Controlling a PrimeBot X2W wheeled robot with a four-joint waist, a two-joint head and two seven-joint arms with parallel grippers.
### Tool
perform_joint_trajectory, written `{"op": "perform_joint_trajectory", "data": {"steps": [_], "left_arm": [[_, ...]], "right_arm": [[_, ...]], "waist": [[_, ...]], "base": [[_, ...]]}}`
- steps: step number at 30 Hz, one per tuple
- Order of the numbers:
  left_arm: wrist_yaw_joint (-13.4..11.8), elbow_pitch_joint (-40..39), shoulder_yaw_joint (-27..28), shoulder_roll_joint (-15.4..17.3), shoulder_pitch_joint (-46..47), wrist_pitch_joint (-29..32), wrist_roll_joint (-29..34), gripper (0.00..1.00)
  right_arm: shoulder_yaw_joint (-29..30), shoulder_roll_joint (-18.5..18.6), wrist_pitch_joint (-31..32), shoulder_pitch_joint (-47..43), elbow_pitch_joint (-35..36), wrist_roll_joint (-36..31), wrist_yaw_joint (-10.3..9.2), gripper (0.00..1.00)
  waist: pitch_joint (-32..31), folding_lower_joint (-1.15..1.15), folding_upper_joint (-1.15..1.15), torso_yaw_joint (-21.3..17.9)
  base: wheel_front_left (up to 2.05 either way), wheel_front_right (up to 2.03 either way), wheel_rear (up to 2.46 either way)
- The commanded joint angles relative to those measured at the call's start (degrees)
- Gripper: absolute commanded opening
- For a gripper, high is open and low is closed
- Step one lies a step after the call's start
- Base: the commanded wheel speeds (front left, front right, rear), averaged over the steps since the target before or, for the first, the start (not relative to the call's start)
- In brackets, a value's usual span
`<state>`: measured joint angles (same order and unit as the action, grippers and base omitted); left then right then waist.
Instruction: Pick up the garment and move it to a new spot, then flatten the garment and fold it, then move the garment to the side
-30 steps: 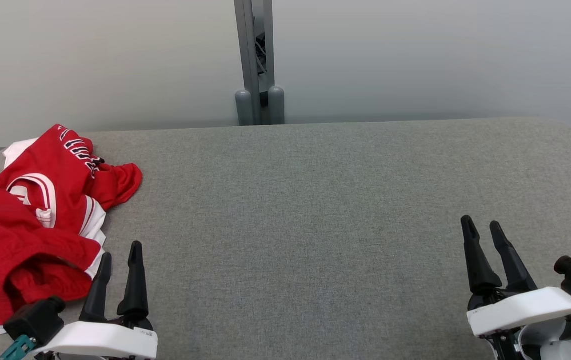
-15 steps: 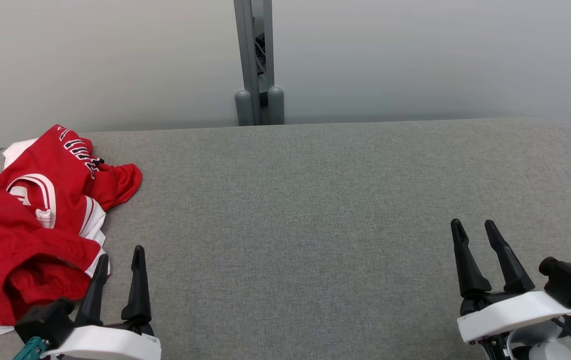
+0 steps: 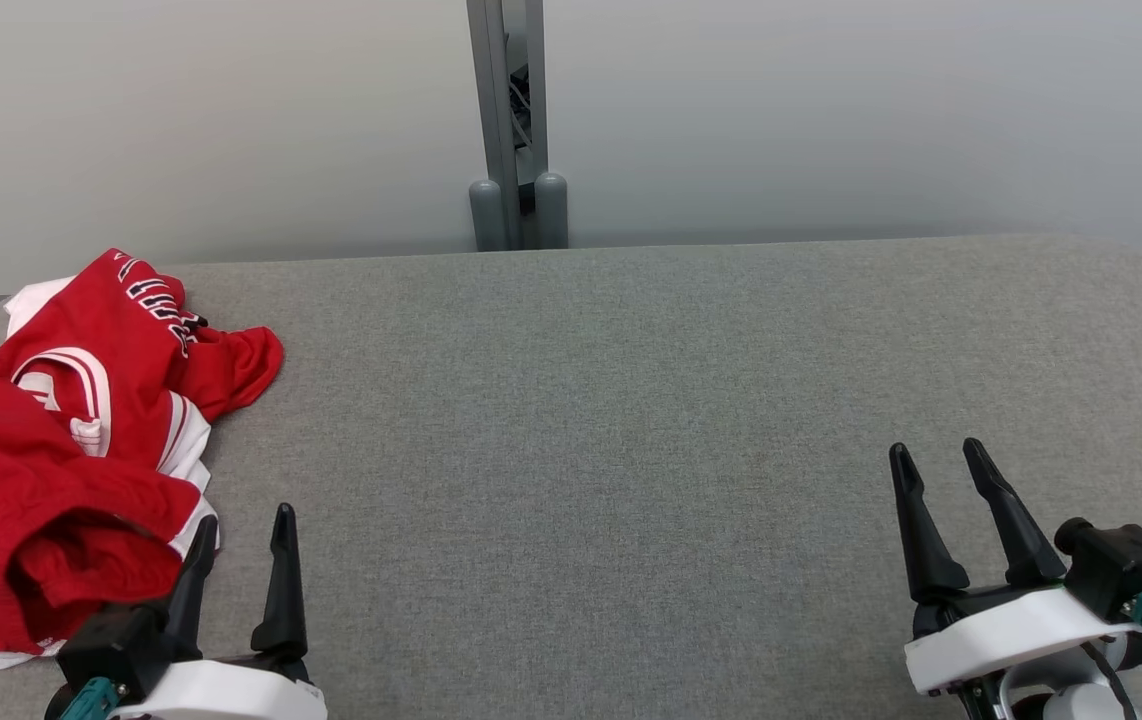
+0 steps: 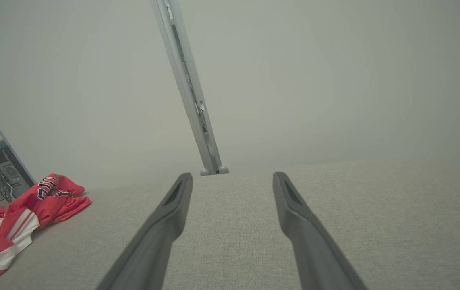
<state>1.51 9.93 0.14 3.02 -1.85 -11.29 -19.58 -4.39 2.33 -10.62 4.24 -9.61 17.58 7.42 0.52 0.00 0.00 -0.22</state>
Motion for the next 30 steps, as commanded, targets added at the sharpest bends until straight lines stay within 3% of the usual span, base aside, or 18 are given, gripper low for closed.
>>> {"op": "perform_joint_trajectory", "data": {"steps": [1, 30], "left_arm": [[-0.1, -0.1, 0.1, 0.5, 0.3, -0.5, 1.4, 1.00], [-0.6, 1.3, 0.1, 0.3, -1.0, -3.5, 12.7, 1.00]], "right_arm": [[-0.1, 0.5, -0.6, 1.0, 0.2, -1.3, 0.09, 1.00], [-0.9, 0.7, -4.2, 0.6, -1.3, -12.4, 0.11, 1.00]], "waist": [[0.0, 0.00, 0.00, 0.0], [-0.5, 0.00, 0.00, -0.1]], "base": [[0.00, 0.00, 0.00], [0.00, 0.00, 0.00]]}}
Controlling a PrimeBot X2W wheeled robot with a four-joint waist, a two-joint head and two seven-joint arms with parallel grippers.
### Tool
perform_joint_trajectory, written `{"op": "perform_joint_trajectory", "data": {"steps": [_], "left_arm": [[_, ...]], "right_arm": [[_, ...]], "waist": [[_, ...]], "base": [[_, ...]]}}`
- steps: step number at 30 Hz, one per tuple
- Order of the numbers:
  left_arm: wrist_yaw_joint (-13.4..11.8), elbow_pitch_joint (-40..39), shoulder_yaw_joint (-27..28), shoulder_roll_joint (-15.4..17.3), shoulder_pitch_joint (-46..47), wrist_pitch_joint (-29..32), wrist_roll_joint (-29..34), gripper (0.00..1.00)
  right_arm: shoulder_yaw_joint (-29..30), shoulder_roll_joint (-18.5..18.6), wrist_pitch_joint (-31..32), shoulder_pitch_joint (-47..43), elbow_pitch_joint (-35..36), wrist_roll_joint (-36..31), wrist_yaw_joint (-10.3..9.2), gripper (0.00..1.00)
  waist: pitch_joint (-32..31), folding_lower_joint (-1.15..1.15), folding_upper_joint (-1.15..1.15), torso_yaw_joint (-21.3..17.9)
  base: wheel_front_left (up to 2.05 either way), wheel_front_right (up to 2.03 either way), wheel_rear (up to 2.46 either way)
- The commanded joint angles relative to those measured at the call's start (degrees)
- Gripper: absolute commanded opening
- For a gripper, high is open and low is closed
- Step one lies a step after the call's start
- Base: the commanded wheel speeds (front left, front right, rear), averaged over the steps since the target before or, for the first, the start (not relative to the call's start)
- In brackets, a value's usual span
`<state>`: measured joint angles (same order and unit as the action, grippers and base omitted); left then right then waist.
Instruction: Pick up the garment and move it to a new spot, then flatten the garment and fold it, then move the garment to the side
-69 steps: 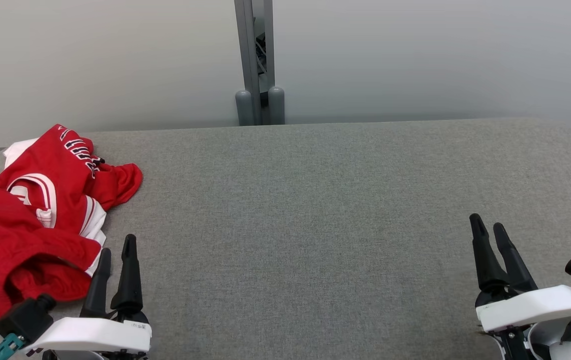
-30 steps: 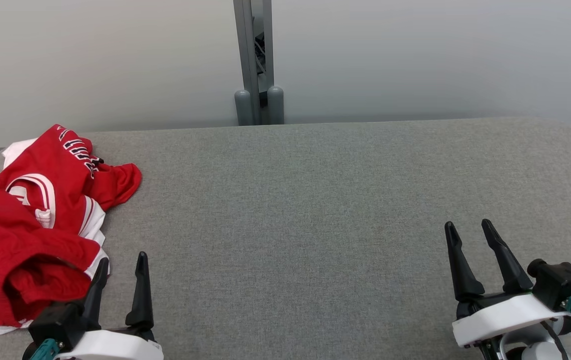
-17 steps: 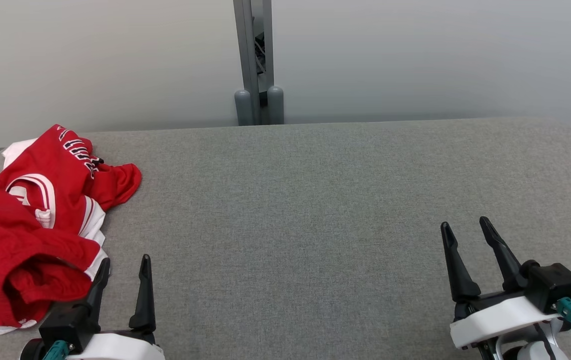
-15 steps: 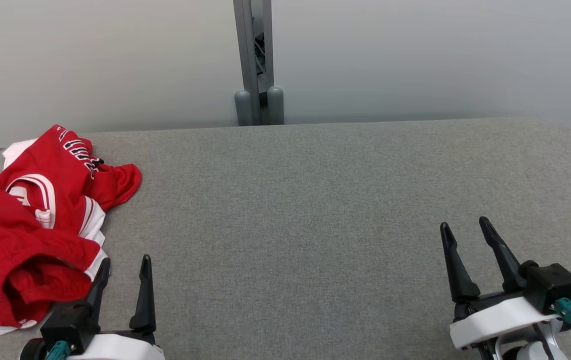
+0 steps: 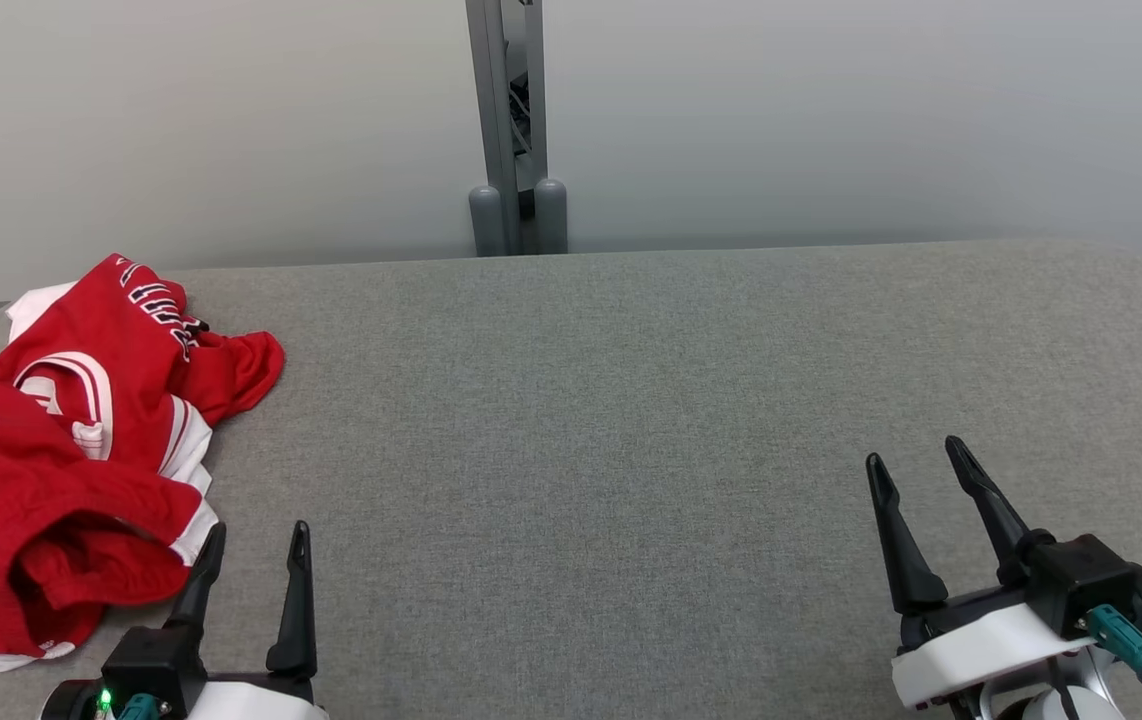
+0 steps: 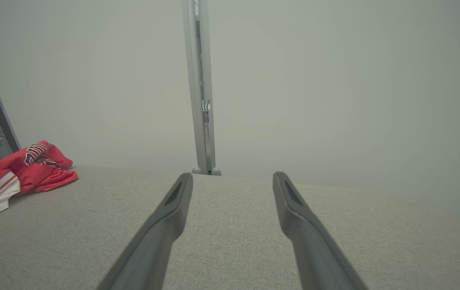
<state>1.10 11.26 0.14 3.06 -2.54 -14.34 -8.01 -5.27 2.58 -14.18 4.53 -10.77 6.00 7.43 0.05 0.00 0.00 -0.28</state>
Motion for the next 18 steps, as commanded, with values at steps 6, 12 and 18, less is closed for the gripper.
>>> {"op": "perform_joint_trajectory", "data": {"steps": [6, 12, 18], "left_arm": [[-0.3, 0.1, 0.0, 0.2, -0.6, -1.0, 2.9, 1.00], [-0.3, 0.2, 0.1, 0.1, -0.5, -0.9, 2.2, 1.00], [-0.4, 0.2, 0.1, 0.1, -0.4, -0.9, 1.9, 1.00]], "right_arm": [[-0.3, 0.6, -1.3, 0.3, -0.9, -2.0, 0.10, 1.00], [-0.2, 0.5, -1.1, 0.5, -1.5, -1.1, 0.10, 1.00], [-0.1, 0.5, -1.1, 0.7, -2.0, -0.8, 0.09, 1.00]], "waist": [[-0.1, 0.00, 0.00, 0.0], [-0.1, 0.00, 0.00, 0.0], [0.0, 0.00, 0.00, 0.1]], "base": [[0.00, 0.00, 0.00], [0.00, 0.00, 0.00], [0.00, 0.00, 0.00]]}}
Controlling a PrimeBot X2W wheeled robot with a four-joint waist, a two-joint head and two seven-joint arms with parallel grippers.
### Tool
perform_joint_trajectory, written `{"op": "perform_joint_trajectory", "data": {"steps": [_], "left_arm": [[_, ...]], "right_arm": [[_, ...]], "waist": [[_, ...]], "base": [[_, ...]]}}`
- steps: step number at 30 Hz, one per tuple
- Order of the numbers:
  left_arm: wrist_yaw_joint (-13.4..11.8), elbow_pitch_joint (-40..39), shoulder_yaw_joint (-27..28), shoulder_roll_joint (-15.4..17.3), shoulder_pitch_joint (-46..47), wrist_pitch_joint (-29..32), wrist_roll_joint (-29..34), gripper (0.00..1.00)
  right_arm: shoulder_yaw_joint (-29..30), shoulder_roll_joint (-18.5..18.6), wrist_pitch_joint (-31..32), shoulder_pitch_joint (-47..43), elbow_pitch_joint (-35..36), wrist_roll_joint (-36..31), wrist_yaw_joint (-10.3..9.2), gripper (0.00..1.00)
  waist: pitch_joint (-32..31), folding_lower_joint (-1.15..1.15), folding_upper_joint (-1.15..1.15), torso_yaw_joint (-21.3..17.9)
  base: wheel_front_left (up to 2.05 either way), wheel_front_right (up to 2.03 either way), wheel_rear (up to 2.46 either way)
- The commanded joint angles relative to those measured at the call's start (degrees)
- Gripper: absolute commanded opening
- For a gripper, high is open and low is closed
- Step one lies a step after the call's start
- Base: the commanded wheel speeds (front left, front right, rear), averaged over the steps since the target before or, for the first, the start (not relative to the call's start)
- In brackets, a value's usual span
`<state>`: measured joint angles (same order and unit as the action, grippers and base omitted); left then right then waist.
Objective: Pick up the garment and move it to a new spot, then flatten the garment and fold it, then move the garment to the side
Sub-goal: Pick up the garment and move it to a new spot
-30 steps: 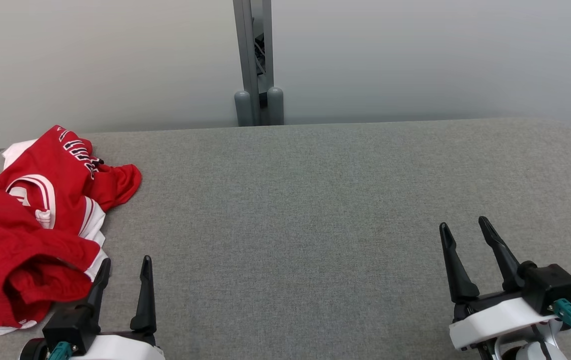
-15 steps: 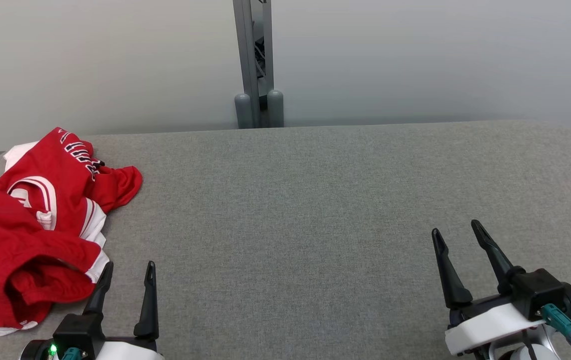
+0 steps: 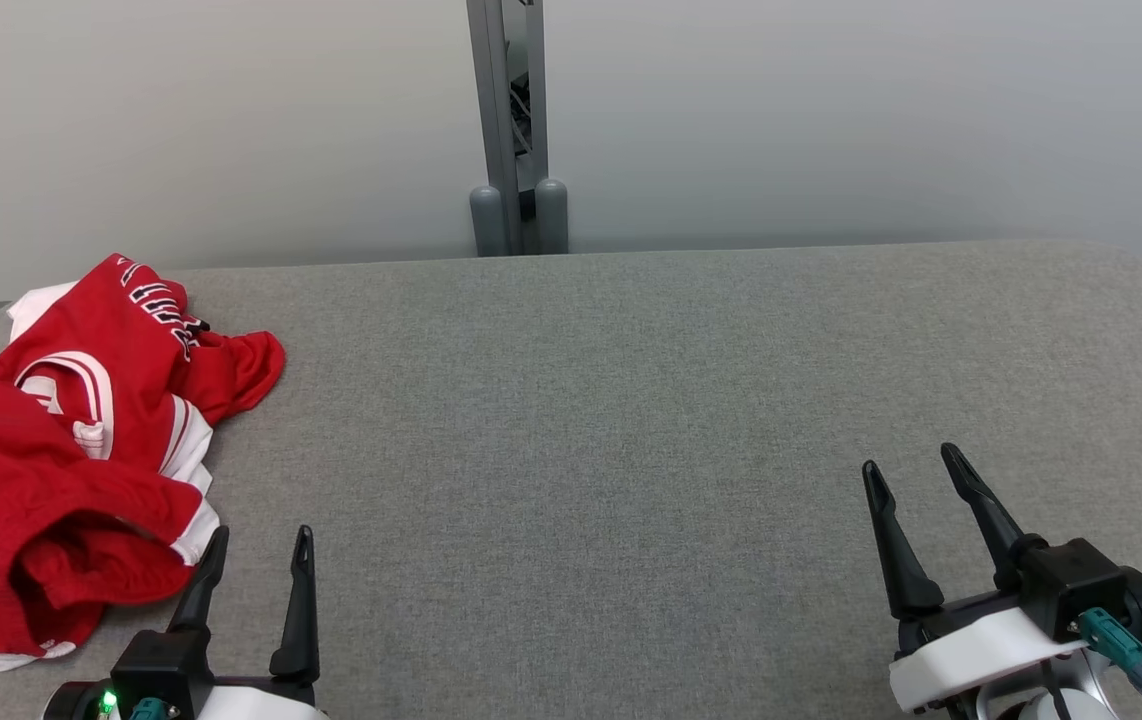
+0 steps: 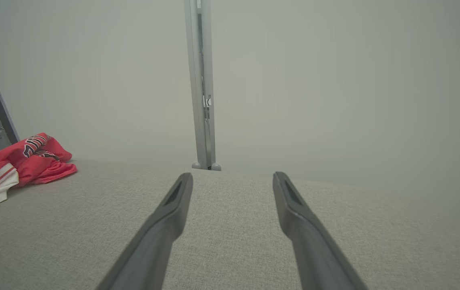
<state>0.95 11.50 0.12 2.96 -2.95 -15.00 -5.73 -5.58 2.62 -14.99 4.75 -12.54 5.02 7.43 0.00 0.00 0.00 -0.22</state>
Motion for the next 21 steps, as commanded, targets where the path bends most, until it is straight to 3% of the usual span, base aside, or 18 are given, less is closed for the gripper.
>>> {"op": "perform_joint_trajectory", "data": {"steps": [1, 21], "left_arm": [[-0.2, 0.0, 0.1, 0.2, 0.1, -0.3, -0.4, 1.00], [-0.1, 0.2, -0.2, 0.1, 0.6, -0.3, 0.0, 1.00]], "right_arm": [[0.2, 0.5, -0.3, 0.5, -0.2, 0.2, 0.09, 1.00], [0.7, 0.5, -0.3, -0.1, -0.2, 0.6, 0.10, 1.00]], "waist": [[0.0, 0.00, 0.00, 0.0], [0.0, 0.00, 0.00, 1.1]], "base": [[0.00, 0.00, 0.00], [0.00, 0.00, 0.00]]}}
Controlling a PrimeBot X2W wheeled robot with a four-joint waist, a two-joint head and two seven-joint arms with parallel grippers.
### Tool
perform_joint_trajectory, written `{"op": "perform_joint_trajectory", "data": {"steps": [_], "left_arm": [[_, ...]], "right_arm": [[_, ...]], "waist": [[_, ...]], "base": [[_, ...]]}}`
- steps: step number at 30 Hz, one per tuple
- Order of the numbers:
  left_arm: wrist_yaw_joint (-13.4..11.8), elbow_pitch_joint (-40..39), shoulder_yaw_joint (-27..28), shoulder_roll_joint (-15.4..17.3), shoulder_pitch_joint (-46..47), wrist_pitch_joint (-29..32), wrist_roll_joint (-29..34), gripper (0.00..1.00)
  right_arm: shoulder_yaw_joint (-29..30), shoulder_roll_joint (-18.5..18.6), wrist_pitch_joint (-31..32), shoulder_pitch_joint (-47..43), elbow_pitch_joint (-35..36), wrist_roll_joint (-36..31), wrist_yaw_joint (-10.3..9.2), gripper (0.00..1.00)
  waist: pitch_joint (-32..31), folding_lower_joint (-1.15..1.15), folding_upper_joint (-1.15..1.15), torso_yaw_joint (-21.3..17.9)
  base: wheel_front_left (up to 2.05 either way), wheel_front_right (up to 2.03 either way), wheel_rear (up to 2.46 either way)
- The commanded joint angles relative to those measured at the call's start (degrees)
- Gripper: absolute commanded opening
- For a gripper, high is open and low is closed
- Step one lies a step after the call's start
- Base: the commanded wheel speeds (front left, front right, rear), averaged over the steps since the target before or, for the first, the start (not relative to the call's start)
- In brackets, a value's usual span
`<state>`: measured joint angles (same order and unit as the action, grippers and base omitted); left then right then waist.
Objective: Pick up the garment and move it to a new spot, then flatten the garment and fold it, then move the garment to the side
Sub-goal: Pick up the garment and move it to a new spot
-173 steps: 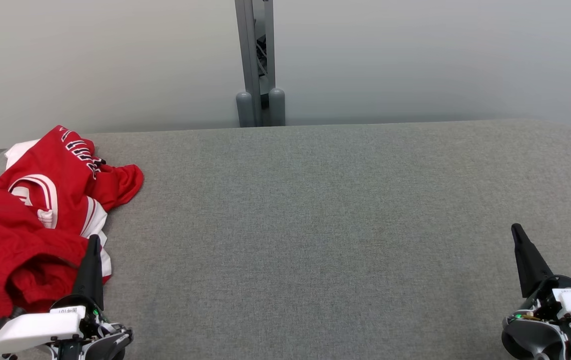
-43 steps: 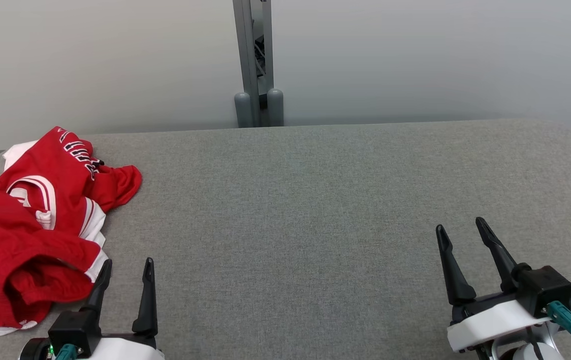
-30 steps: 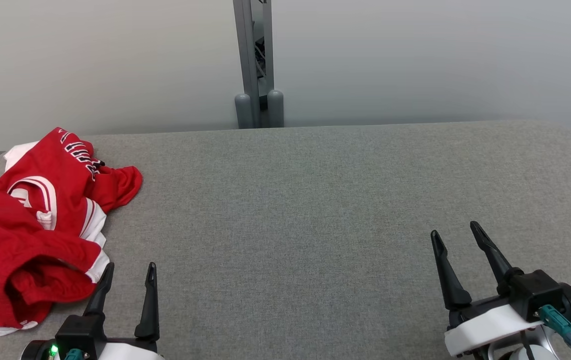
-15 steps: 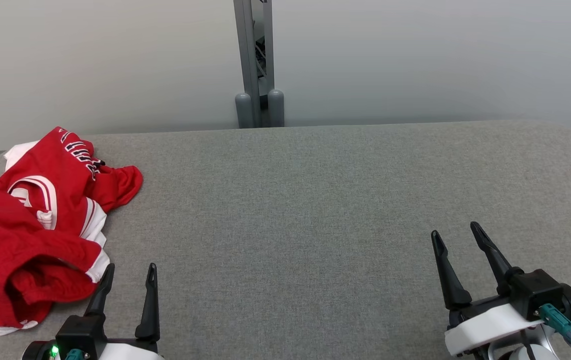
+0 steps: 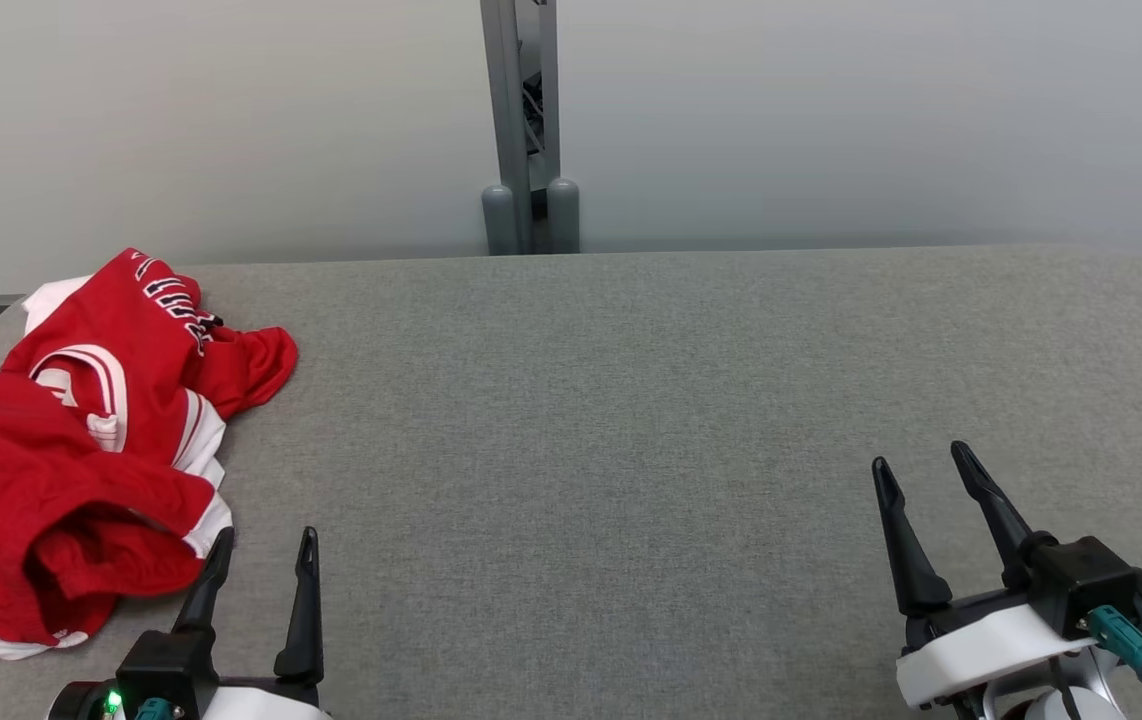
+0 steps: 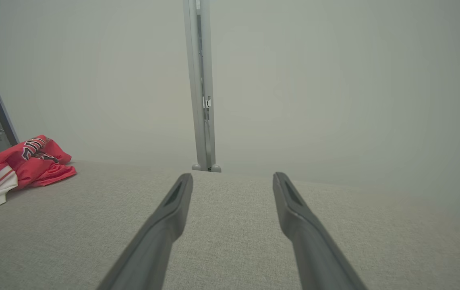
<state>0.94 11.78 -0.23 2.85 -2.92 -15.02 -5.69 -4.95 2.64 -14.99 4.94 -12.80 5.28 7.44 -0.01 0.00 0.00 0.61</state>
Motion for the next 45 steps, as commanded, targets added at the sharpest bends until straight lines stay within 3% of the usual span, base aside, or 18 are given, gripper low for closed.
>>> {"op": "perform_joint_trajectory", "data": {"steps": [1, 16, 24, 32, 45], "left_arm": [[-0.1, -0.1, 0.2, 0.3, 0.5, -0.2, -0.1, 1.00], [0.0, -0.2, 1.2, 0.4, 0.4, -0.1, -0.7, 1.00], [-0.4, -0.8, 1.9, 0.3, -0.4, -0.1, -1.1, 1.00], [-0.1, -0.9, 2.5, 0.3, -0.5, -0.1, -1.4, 1.00], [0.3, 0.1, 3.9, 1.3, 0.9, -0.1, -2.1, 1.00]], "right_arm": [[0.1, 0.4, -0.3, -0.3, 0.0, 0.3, 0.08, 1.00], [0.1, 0.4, -0.3, -0.5, -0.5, 2.8, 0.05, 1.00], [0.3, 0.4, -0.3, -0.3, -1.2, 3.1, 0.05, 1.00], [-0.2, 0.5, -0.3, 0.0, -1.4, 3.2, 0.05, 1.00], [0.4, 0.4, -0.3, 0.5, -1.3, 2.9, 0.05, 1.00]], "waist": [[0.1, 0.00, 0.00, 0.7], [0.6, 0.00, 0.00, 14.7], [0.7, 0.00, 0.00, 20.0], [0.8, 0.00, 0.00, 21.3], [1.5, 0.00, 0.00, 18.5]], "base": [[0.00, 0.00, 0.00], [0.00, 0.00, 0.00], [0.00, 0.00, 0.00], [0.00, 0.00, 0.00], [0.00, 0.00, 0.00]]}}
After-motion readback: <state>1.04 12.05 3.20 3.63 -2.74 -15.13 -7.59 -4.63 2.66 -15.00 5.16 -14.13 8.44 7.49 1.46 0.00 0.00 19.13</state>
